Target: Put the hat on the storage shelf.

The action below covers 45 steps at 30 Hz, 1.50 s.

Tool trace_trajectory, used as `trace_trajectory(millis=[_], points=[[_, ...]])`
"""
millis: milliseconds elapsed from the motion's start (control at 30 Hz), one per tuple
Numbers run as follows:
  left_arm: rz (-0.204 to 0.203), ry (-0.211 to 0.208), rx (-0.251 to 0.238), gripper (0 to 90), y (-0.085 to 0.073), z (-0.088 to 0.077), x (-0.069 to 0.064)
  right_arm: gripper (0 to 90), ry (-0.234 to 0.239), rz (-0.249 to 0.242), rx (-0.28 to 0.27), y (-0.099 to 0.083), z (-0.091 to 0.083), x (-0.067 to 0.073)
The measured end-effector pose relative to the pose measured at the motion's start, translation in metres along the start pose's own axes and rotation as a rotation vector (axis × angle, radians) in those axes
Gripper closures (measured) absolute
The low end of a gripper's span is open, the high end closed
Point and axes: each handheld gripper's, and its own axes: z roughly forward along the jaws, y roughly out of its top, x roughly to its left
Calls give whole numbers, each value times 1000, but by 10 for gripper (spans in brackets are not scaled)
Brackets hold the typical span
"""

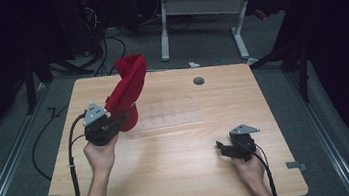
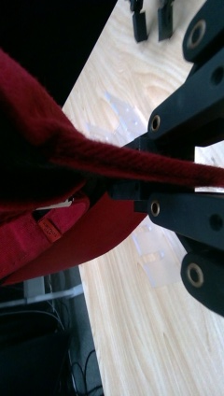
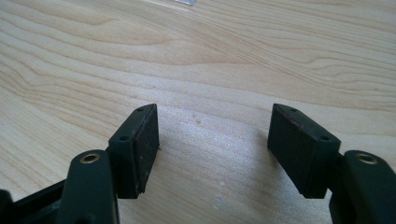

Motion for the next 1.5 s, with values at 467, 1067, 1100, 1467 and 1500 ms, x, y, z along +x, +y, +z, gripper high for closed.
trace_trajectory(millis=[467, 1067, 1100, 1467, 1500], points=[[36, 68, -30, 852, -3, 23, 19, 335, 0, -5, 0, 0, 0, 0], [60, 122, -25, 851, -15, 37, 31, 334, 0, -6, 0, 0, 0, 1], [55, 128, -28, 851, -16, 38, 33, 334, 0, -6, 1, 0, 0, 1], [28, 131, -50, 850, -22, 37, 35, 333, -1, -7, 1, 0, 0, 1], [28, 132, -51, 850, -22, 38, 35, 333, -1, -7, 1, 0, 0, 1]])
